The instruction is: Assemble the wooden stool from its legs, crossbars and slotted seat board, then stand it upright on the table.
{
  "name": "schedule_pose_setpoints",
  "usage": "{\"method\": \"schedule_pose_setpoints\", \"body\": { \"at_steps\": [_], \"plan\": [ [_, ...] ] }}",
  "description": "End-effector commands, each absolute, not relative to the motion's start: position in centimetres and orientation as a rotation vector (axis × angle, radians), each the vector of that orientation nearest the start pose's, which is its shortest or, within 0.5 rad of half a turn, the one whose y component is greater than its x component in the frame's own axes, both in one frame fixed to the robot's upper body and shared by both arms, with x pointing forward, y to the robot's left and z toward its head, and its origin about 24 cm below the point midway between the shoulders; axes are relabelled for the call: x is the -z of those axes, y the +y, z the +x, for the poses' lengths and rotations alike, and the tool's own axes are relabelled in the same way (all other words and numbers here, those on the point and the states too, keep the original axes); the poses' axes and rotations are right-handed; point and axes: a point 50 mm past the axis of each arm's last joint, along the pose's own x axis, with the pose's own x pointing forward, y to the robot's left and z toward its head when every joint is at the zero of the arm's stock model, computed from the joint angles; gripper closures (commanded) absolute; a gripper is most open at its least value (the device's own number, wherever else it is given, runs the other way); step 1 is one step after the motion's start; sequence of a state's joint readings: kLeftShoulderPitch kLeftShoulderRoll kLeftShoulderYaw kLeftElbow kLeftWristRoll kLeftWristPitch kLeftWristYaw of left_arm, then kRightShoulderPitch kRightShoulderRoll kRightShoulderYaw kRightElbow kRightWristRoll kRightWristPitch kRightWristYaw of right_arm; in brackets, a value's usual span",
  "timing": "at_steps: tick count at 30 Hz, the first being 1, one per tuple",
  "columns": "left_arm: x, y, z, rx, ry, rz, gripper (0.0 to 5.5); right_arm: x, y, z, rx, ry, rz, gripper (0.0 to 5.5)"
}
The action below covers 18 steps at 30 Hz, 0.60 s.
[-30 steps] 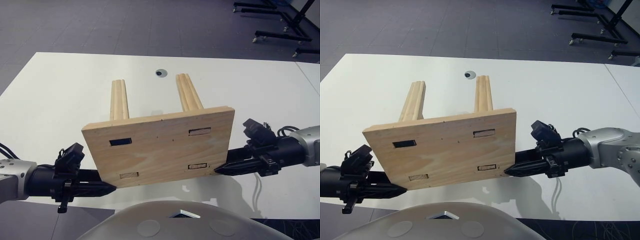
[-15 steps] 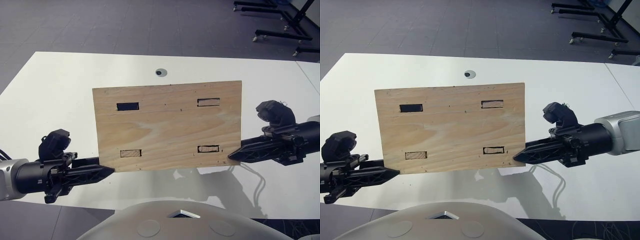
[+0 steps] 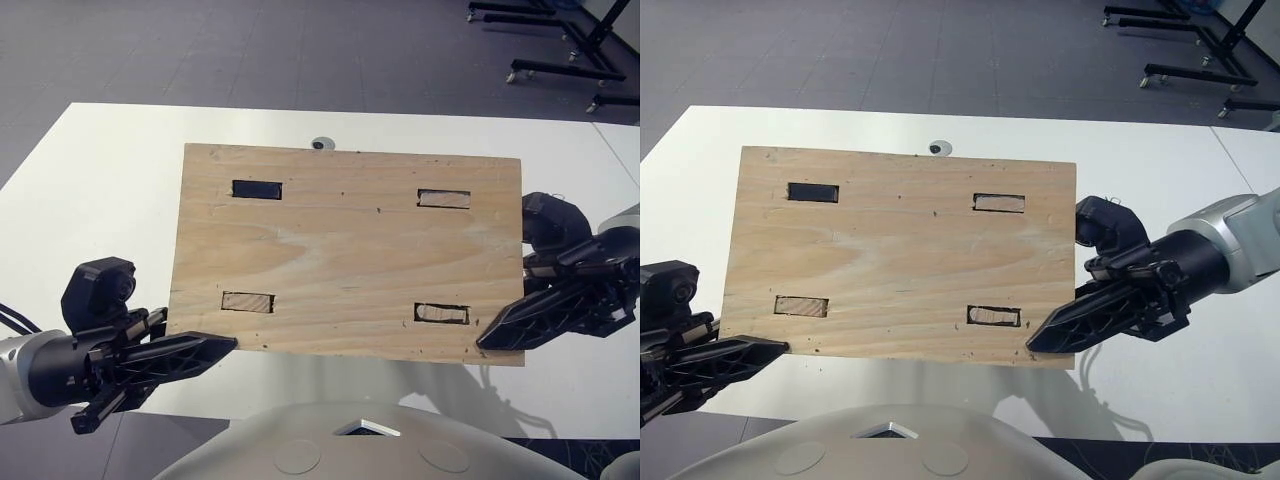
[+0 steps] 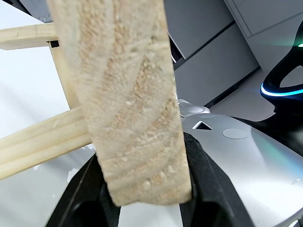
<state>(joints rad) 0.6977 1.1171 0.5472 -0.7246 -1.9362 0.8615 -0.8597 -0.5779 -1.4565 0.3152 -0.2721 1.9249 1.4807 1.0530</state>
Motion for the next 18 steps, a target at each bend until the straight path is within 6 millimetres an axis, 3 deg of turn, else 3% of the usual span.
{"method": "schedule_pose_setpoints", "body": {
  "at_steps": [1, 2, 10, 18],
  "plan": [
    [-18.9, 18.5, 9.4, 1.482, 0.582, -0.865, 3.56, -22.1, -19.0, 17.0, -1.643, 1.222, 0.654, 4.11],
    [-18.9, 18.6, 9.4, 1.478, 0.582, -0.863, 3.43, -21.8, -18.9, 16.9, -1.632, 1.229, 0.654, 4.11],
    [-18.2, 19.0, 9.7, 1.414, 0.630, -0.859, 2.12, -20.5, -19.3, 17.3, -1.533, 1.216, 0.665, 2.44],
    [-14.8, 20.0, 8.7, 1.329, 0.816, -0.717, 1.02, -20.2, -18.9, 17.0, -1.536, 1.188, 0.612, 1.14]
  ]
}}
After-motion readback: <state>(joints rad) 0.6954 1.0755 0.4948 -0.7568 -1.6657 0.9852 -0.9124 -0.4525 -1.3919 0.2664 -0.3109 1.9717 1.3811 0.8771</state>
